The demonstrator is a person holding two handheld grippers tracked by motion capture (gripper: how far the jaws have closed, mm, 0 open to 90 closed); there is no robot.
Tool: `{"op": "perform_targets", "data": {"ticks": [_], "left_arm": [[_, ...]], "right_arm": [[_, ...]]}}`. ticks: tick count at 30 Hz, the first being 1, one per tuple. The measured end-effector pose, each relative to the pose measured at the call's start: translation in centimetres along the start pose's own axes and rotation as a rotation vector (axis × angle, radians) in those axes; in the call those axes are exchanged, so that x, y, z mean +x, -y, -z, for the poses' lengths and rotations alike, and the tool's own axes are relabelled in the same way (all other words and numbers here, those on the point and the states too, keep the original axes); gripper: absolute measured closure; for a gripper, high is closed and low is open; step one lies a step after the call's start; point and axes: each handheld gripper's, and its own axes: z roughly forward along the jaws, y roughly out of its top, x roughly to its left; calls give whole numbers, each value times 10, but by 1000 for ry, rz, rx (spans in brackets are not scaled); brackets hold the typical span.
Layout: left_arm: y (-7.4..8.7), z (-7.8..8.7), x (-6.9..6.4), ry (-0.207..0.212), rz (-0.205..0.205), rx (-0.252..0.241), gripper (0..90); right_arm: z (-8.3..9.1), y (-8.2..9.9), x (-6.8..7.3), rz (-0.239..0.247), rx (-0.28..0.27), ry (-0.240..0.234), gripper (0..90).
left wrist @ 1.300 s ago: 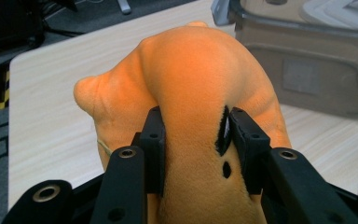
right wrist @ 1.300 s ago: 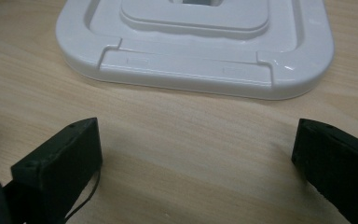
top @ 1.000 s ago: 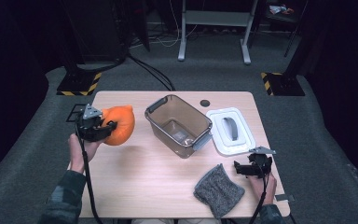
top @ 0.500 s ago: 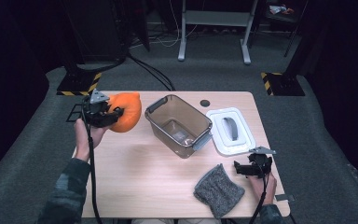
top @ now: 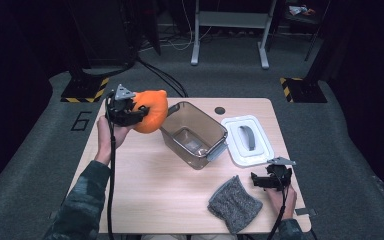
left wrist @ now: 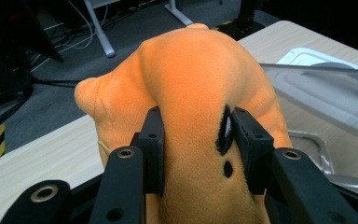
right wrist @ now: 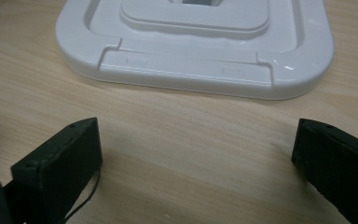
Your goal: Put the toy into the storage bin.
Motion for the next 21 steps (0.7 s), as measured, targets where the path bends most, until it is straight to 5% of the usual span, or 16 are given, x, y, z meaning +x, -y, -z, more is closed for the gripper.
{"op": "perform_targets", "data": {"ticks": [21], "left_arm": [[-24,-42,-38,74,10,-13,608]], "right_arm": [[0,0,0,0,0,0,7]]}}
